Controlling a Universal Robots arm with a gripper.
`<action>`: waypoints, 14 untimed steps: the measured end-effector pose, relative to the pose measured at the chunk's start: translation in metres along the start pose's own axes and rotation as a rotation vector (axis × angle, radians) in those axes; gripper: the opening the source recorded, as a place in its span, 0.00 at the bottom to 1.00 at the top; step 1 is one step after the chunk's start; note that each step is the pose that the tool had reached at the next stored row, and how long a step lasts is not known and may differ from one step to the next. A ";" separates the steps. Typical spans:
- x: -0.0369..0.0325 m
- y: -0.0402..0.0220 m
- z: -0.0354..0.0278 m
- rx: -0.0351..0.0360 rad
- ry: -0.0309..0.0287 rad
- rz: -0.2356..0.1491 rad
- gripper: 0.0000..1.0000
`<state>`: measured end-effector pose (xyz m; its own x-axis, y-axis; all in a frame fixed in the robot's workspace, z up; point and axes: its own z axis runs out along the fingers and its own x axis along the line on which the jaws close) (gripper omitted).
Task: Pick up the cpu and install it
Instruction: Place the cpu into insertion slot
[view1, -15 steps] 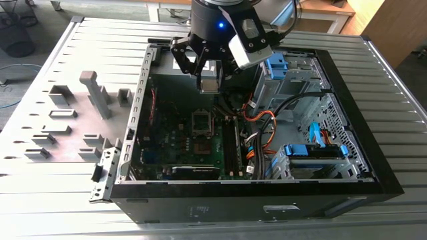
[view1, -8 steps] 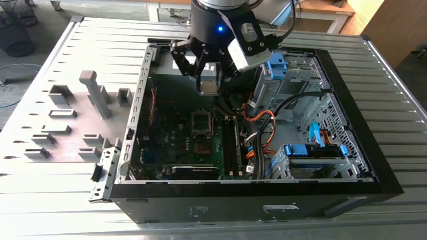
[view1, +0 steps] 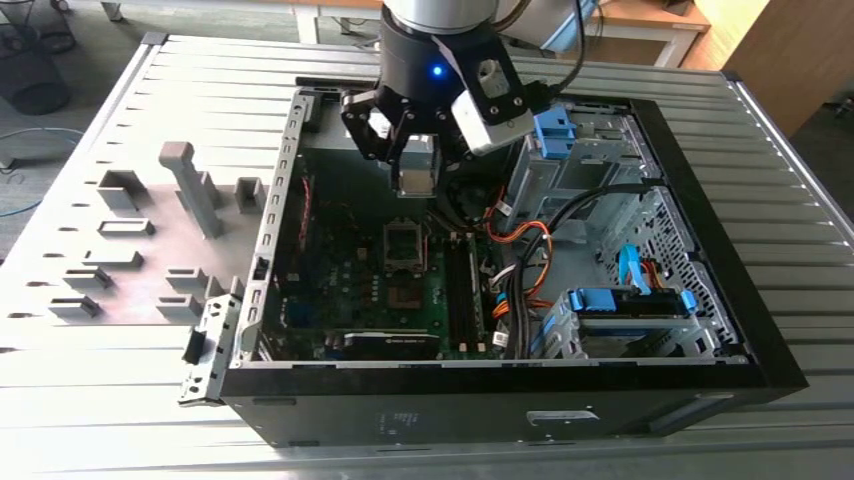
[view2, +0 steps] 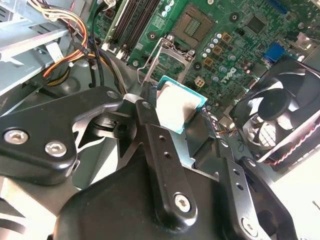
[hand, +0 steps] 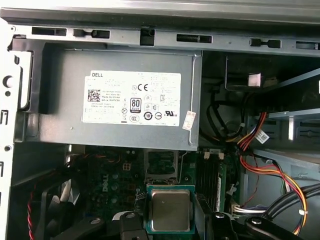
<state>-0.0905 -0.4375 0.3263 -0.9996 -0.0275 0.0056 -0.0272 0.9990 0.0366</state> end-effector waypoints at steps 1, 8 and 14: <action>0.0001 0.0000 0.0015 0.0000 0.0000 0.000 0.47; 0.0006 -0.0004 0.0129 0.0000 0.0000 0.000 0.47; 0.0014 -0.0007 0.0192 -0.0001 0.0000 0.000 0.47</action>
<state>-0.0920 -0.4375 0.3071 -0.9996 -0.0273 0.0055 -0.0270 0.9990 0.0366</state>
